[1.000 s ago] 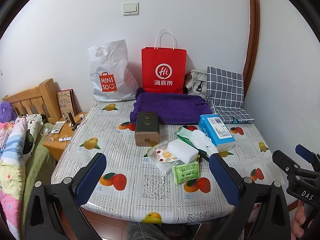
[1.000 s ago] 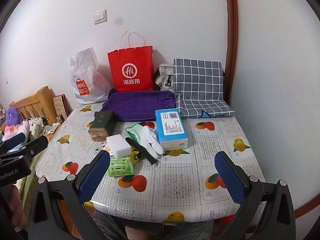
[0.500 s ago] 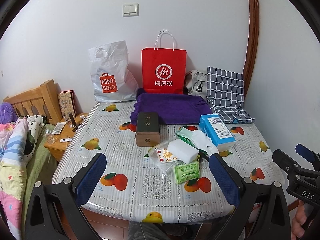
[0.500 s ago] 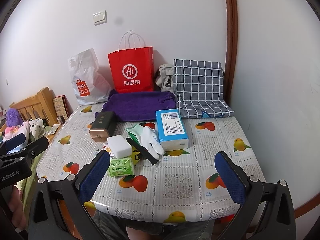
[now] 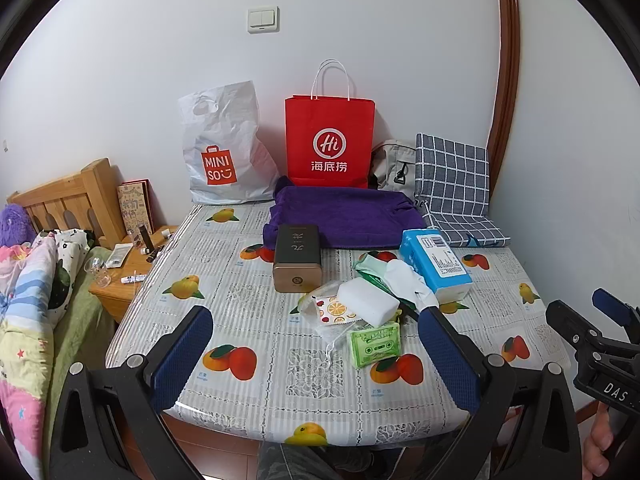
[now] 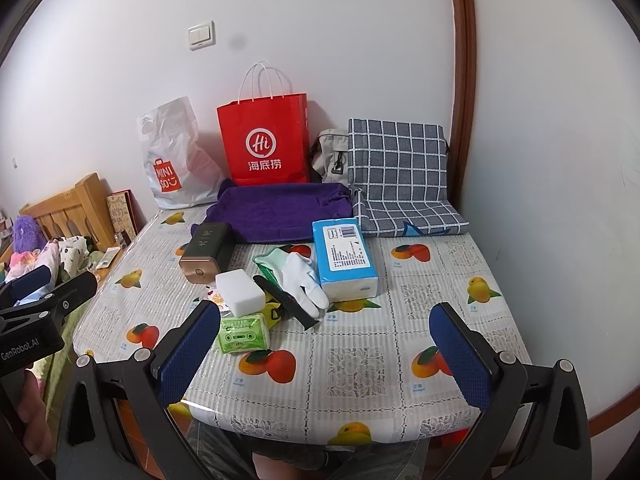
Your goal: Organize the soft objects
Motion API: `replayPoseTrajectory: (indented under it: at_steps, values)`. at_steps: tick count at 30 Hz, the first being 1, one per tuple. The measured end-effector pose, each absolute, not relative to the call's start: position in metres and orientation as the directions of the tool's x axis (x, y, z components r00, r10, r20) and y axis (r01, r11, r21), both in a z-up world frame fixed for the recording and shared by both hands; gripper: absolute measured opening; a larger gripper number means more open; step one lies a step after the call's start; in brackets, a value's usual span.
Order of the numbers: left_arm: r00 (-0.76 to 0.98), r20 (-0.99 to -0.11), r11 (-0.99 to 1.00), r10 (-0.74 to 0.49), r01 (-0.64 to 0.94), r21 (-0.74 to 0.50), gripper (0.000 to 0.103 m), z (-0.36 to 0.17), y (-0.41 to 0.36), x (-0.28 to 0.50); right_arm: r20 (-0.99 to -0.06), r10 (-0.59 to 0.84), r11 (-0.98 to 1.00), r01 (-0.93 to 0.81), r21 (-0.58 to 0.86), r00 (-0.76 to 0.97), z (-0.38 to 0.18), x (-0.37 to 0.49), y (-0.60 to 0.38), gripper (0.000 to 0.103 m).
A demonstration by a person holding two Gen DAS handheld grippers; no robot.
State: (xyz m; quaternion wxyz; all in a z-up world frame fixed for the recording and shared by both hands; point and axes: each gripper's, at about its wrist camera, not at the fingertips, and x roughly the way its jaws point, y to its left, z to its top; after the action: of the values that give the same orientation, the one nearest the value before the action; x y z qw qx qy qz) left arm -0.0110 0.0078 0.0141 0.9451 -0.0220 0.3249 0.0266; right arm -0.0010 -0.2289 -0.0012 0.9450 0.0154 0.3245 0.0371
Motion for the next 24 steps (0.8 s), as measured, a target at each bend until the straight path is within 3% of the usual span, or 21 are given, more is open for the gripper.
replayPoseTrajectory:
  at_steps: [24]
  values:
    - [0.789, -0.614, 0.998, 0.037, -0.065, -0.024, 0.103, 0.0133, 0.0068, -0.0114, -0.609, 0.081, 0.997, -0.06, 0.055, 0.789, -0.0006, -0.0032, -0.228, 0.103]
